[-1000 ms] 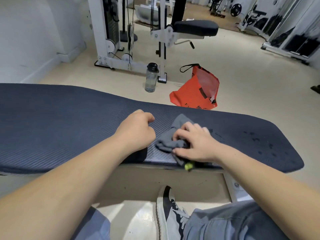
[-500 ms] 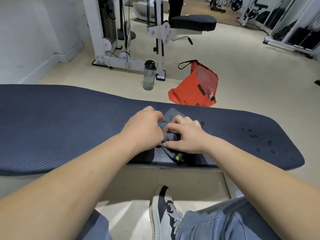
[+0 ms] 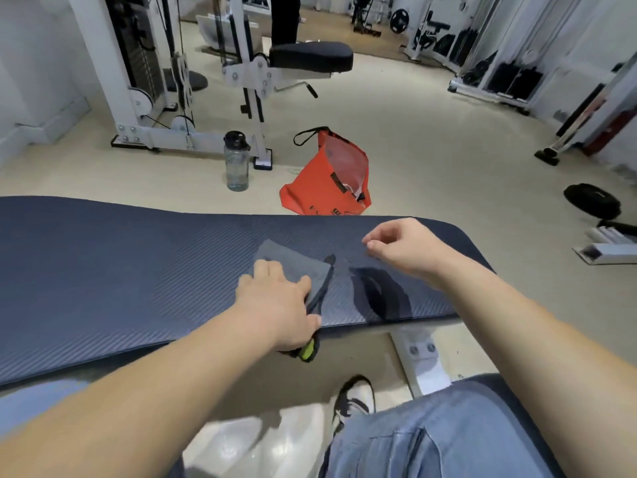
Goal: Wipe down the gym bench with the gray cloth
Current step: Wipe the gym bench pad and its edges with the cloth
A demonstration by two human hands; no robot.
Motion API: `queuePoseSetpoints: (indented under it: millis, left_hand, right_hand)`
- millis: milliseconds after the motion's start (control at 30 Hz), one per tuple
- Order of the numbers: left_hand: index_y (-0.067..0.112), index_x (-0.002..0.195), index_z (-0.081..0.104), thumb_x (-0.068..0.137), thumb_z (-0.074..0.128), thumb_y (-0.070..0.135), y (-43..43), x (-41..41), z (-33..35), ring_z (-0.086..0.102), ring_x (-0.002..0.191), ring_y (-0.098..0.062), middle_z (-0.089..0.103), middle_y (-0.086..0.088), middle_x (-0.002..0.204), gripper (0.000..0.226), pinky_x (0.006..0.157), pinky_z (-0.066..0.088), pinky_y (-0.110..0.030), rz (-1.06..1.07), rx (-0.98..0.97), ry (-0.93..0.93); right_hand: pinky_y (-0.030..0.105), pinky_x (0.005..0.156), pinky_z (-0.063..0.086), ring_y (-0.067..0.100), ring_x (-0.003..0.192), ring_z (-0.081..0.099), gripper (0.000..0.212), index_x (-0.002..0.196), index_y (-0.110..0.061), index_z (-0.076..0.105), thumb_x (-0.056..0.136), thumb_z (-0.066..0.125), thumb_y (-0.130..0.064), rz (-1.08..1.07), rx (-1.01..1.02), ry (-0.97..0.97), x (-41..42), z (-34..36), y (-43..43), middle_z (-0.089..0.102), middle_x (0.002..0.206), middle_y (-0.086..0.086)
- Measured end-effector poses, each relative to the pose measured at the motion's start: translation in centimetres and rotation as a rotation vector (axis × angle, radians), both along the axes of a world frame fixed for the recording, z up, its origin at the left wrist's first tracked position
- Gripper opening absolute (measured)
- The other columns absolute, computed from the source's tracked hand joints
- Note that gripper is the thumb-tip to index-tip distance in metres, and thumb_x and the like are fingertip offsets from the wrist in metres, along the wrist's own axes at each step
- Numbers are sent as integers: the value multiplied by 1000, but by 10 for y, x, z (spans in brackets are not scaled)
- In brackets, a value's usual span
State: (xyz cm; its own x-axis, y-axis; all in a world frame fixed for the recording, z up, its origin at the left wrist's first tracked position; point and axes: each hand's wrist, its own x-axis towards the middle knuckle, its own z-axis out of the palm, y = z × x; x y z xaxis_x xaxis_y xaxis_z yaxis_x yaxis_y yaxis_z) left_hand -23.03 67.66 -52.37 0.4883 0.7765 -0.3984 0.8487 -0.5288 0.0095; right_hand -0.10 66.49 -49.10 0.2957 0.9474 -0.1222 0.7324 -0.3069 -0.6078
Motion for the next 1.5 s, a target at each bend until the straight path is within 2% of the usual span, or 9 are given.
queuePoseSetpoints:
  millis: [133, 333, 600, 767, 1000, 1100, 1267, 1400, 1500]
  left_hand:
    - [39, 163, 7, 101, 27, 64, 5, 14, -13, 19, 145, -39, 23, -21, 158, 69, 112, 32, -49, -17, 61, 63]
    - [40, 162, 12, 103, 19, 61, 50, 37, -28, 35, 130, -36, 36, -20, 145, 63, 104, 38, -46, -7, 238, -10]
    - [25, 156, 31, 104, 27, 50, 70, 98, -43, 43, 120, -36, 36, -8, 150, 58, 88, 44, -44, -45, 442, -100]
    - [26, 158, 30, 95, 17, 59, 34, 88, -41, 42, 118, -32, 43, -3, 144, 73, 96, 47, -46, -289, 261, -223]
    - [17, 158, 30, 101, 30, 49, 59, 137, -46, 41, 123, -35, 42, -10, 142, 65, 93, 46, -46, 80, 356, -127]
    - [9, 158, 27, 100, 26, 53, 8, 144, -48, 43, 116, -34, 46, -11, 138, 73, 87, 46, -45, -96, 384, -136]
    - [14, 143, 56, 93, 32, 58, 30, 129, -54, 56, 97, -36, 64, -11, 125, 71, 68, 56, -45, -315, 428, -174]
    - [16, 157, 29, 101, 27, 51, 73, 164, -44, 40, 127, -38, 41, -10, 150, 66, 92, 49, -48, 59, 306, -126]
    - [10, 160, 18, 101, 22, 50, 45, 187, -43, 37, 130, -36, 35, -12, 152, 72, 97, 44, -47, 12, 341, -116]
  right_hand:
    - [28, 98, 49, 21, 114, 67, 25, 111, -21, 77, 97, 57, -17, -10, -31, -92, 9, -34, 21, 76, 116, 0]
    - [42, 89, 53, 25, 122, 51, 42, 122, -32, 73, 90, 50, -15, 208, -118, -443, 19, -56, 41, 60, 124, -2]
    - [43, 108, 49, 21, 124, 62, 36, 127, -22, 73, 98, 54, -11, 136, 40, -165, 66, -57, 30, 69, 127, -3]
    - [27, 103, 47, 15, 115, 66, 31, 123, -21, 75, 99, 57, -13, 18, 91, -89, 87, -54, 23, 73, 123, -5]
    - [40, 102, 54, 18, 113, 68, 27, 116, -28, 76, 96, 57, -28, -170, 49, -78, 116, -54, 5, 76, 118, -8]
    - [38, 102, 53, 18, 115, 67, 27, 119, -26, 75, 97, 59, -26, -246, 74, -36, 130, -52, -4, 75, 120, -6]
    - [38, 108, 48, 21, 128, 61, 35, 129, -24, 70, 96, 56, -29, -358, 76, -30, 157, -58, -17, 67, 137, -3]
    - [47, 114, 43, 32, 141, 48, 49, 143, -25, 59, 95, 53, -33, -481, -7, -65, 173, -61, -33, 55, 151, 6]
    - [48, 112, 44, 33, 141, 48, 54, 147, -24, 54, 94, 50, -36, -543, -54, -20, 184, -63, -42, 53, 152, 7]
